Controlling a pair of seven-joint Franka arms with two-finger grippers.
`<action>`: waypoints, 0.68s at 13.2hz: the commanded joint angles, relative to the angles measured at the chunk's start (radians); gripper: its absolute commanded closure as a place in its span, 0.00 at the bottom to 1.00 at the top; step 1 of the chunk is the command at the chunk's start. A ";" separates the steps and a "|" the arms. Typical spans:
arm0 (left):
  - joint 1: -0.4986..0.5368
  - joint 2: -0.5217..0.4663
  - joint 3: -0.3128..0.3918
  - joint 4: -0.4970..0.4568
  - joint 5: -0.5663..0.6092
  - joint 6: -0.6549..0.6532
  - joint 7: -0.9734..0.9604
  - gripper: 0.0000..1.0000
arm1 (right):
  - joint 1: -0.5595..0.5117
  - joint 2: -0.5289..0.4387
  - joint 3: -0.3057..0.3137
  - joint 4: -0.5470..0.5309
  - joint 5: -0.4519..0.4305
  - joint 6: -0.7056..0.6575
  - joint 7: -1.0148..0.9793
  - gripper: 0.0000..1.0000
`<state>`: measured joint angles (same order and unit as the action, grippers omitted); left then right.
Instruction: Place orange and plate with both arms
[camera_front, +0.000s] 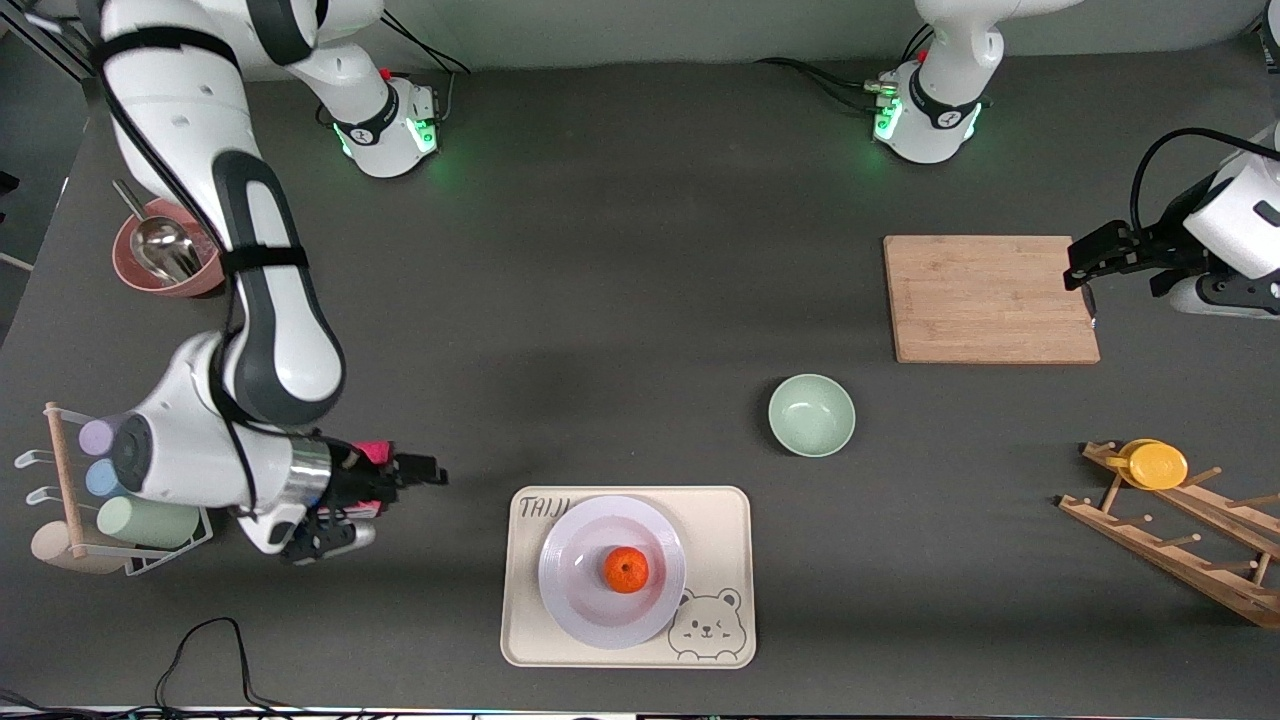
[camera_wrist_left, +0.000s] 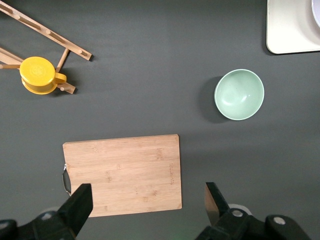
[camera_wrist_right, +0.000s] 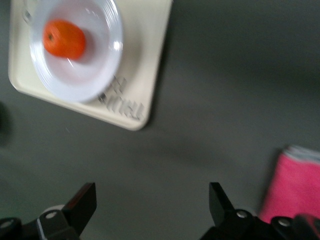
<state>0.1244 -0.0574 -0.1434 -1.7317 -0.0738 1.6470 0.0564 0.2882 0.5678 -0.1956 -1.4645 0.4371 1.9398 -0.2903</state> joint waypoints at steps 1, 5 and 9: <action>-0.008 -0.016 0.005 -0.017 -0.012 0.014 -0.013 0.00 | 0.019 -0.218 -0.042 -0.181 -0.177 -0.088 0.006 0.00; -0.008 -0.016 0.004 -0.017 -0.012 0.014 -0.013 0.00 | 0.038 -0.376 -0.064 -0.223 -0.335 -0.258 0.104 0.00; -0.008 -0.016 0.004 -0.015 -0.012 0.013 -0.010 0.00 | 0.057 -0.448 -0.071 -0.195 -0.416 -0.427 0.128 0.00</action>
<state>0.1244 -0.0573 -0.1436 -1.7325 -0.0745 1.6473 0.0564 0.3257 0.1550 -0.2561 -1.6478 0.0623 1.5719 -0.1899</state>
